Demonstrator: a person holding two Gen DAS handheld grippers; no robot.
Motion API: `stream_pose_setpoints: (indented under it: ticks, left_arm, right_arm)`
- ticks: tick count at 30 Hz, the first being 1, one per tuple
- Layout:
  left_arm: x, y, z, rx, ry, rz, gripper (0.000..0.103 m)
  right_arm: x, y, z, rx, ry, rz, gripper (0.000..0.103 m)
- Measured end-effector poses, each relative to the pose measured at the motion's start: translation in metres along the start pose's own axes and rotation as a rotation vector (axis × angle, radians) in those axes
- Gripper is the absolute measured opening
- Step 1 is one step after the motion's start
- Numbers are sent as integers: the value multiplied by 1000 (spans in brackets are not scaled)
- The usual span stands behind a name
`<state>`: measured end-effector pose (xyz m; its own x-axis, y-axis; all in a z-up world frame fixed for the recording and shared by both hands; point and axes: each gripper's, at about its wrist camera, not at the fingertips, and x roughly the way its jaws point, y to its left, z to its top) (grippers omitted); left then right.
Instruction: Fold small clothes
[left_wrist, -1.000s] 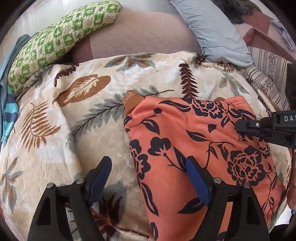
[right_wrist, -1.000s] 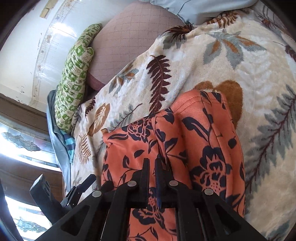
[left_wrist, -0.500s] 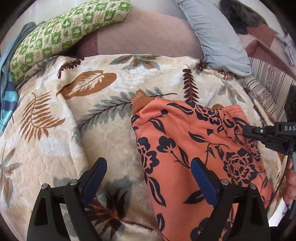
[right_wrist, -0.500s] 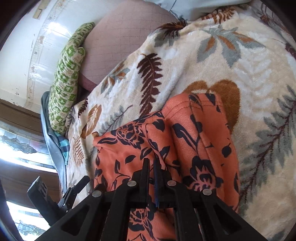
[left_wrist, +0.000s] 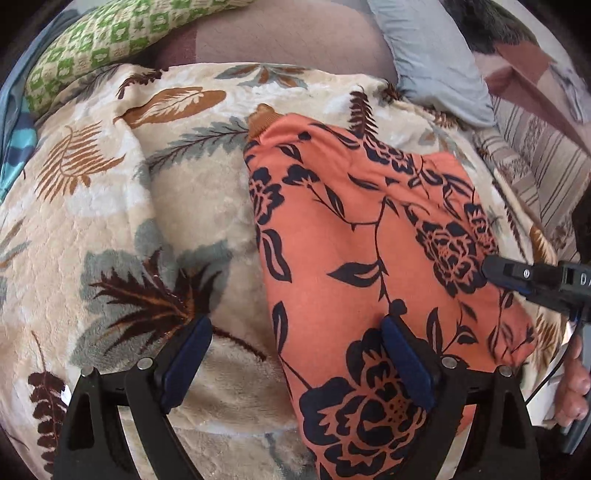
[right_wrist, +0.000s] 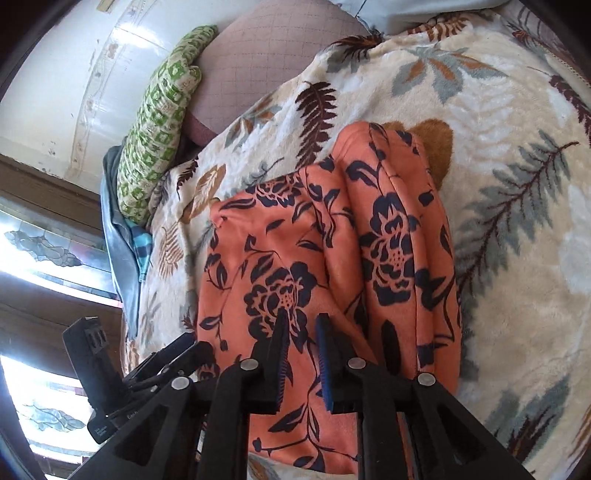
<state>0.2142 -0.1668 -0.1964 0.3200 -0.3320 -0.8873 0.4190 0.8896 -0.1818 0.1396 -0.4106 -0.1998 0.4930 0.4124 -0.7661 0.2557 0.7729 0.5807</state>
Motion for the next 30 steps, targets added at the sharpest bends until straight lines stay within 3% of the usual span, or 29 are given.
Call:
stream_pose_setpoints:
  ticks: [5, 13, 18, 21, 27, 28, 29, 30]
  left_arm:
    - [-1, 7, 3, -24, -8, -52, 93]
    - [-11, 6, 16, -35, -73, -148, 93]
    - [9, 9, 20, -52, -31, -173, 93]
    - [15, 12, 19, -82, -10, -210, 93]
    - [11, 19, 24, -94, -41, -263, 93]
    - [12, 20, 24, -96, -39, -270, 93]
    - [14, 20, 24, -96, -35, -273, 93]
    - [16, 20, 24, -96, -30, -277, 93]
  right_arm:
    - [9, -11, 4, 27, 31, 31, 17]
    - [-2, 8, 13, -25, -25, 104, 17]
    - [34, 11, 15, -30, 66, 9, 17]
    - [33, 10, 19, -26, 74, 34, 17]
    - [-11, -11, 28, -12, -85, 78, 17]
    - [-18, -17, 30, -5, -114, 63, 19]
    - [-24, -26, 32, 14, -133, 49, 30]
    - [-29, -35, 33, 44, -145, 40, 56]
